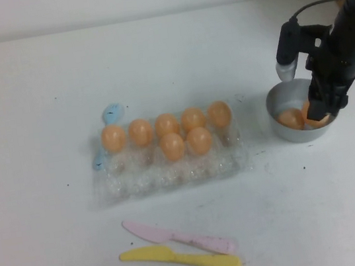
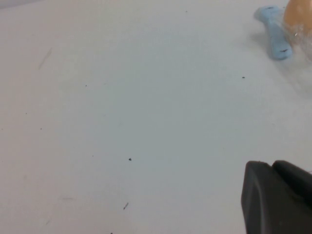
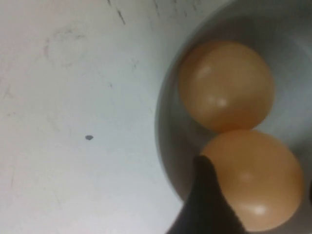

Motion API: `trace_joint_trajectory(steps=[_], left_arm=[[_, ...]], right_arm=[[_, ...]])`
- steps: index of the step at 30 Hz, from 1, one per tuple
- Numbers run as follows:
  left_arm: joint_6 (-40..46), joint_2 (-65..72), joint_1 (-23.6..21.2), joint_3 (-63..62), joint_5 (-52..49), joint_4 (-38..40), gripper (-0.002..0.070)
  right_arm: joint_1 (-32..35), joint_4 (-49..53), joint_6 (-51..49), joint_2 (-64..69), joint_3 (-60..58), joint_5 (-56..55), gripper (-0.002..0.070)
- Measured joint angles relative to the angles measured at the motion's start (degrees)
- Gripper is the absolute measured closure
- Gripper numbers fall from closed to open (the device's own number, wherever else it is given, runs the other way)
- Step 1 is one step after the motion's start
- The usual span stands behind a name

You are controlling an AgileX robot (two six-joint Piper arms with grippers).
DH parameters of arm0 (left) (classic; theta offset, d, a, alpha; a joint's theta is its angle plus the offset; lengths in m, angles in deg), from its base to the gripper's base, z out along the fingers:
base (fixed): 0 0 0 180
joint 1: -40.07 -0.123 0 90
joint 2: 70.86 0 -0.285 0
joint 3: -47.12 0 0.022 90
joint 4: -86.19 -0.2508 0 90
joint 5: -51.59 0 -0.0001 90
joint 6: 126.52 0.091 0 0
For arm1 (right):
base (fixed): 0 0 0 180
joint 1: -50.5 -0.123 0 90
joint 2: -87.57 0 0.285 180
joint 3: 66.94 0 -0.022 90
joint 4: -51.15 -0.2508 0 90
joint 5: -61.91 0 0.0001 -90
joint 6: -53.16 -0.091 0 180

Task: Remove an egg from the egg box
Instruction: Place the egg in the bowl

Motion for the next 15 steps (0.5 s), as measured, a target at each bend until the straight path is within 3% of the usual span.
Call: trace_joint_trajectory(steps=[4, 7, 9, 15], left_arm=[[0.0, 0.0, 0.0, 0.0, 0.0, 0.0, 0.0679], [0.0, 0.0, 0.0, 0.0, 0.0, 0.0, 0.068], [0.0, 0.0, 0.0, 0.0, 0.0, 0.0, 0.0679], [0.0, 0.0, 0.0, 0.0, 0.0, 0.0, 0.0679]], right_arm=[[0.0, 0.0, -0.09, 0.0, 0.0, -0.97, 0.0255], [0.0, -0.46, -0.09, -0.84, 0.0, -0.97, 0.0294], [0.0, -1.53, -0.09, -2.3, 0.0, -1.07, 0.0354], [0.0, -6.34, -0.22, -11.13, -3.19, -5.29, 0.0636]])
